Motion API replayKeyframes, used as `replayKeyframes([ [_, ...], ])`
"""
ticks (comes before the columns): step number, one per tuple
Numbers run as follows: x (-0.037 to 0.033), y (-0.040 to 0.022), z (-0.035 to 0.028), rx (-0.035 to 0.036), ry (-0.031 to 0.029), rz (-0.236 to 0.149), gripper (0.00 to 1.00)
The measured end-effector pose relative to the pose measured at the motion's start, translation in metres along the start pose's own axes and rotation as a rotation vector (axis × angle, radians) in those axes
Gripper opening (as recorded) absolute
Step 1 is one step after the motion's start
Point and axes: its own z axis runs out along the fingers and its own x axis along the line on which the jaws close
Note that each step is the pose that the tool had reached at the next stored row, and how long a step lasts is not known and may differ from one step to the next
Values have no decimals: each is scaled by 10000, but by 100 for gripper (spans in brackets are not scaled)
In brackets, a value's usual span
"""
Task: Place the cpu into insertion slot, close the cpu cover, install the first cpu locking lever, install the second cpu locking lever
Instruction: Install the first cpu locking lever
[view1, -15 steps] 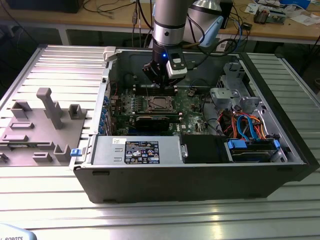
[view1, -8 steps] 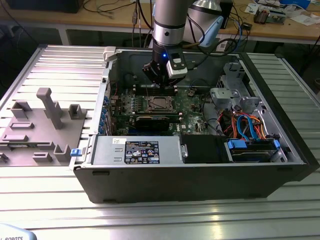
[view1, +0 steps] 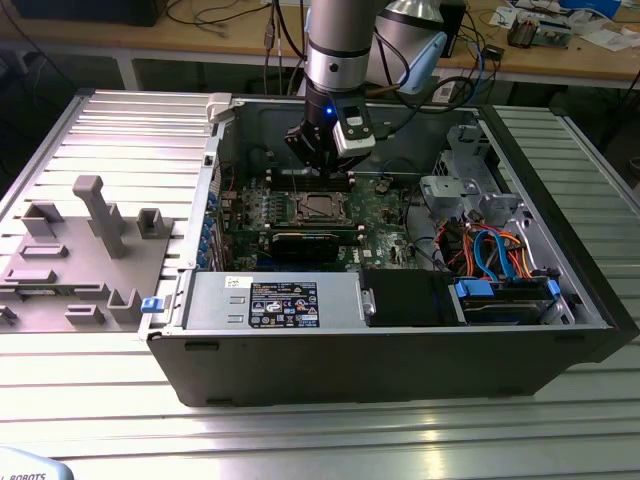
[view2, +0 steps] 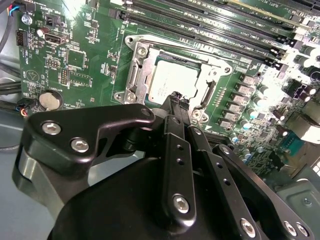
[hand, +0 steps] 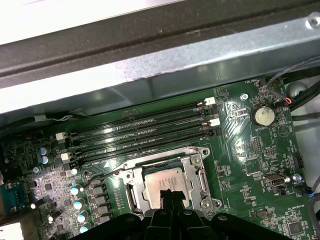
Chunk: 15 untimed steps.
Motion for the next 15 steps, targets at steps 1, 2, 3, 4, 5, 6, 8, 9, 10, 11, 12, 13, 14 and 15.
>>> replayKeyframes([
  [1,0,0,0,0,0,-7,11],
  [2,0,0,0,0,0,-20,11],
  [3,0,0,0,0,0,-32,11],
  [4,0,0,0,1,0,-42,11],
  [5,0,0,0,0,-1,-53,11],
  [6,0,0,0,1,0,-59,11],
  [8,0,0,0,0,0,-74,11],
  [9,0,0,0,0,-1,-83,11],
  [10,0,0,0,1,-1,-89,11],
  [11,0,0,0,1,-1,-96,11],
  [12,0,0,0,1,-1,-102,11],
  [13,0,0,0,1,-1,-111,11],
  [14,0,0,0,0,-1,-117,11],
  [15,0,0,0,1,-1,-130,11],
])
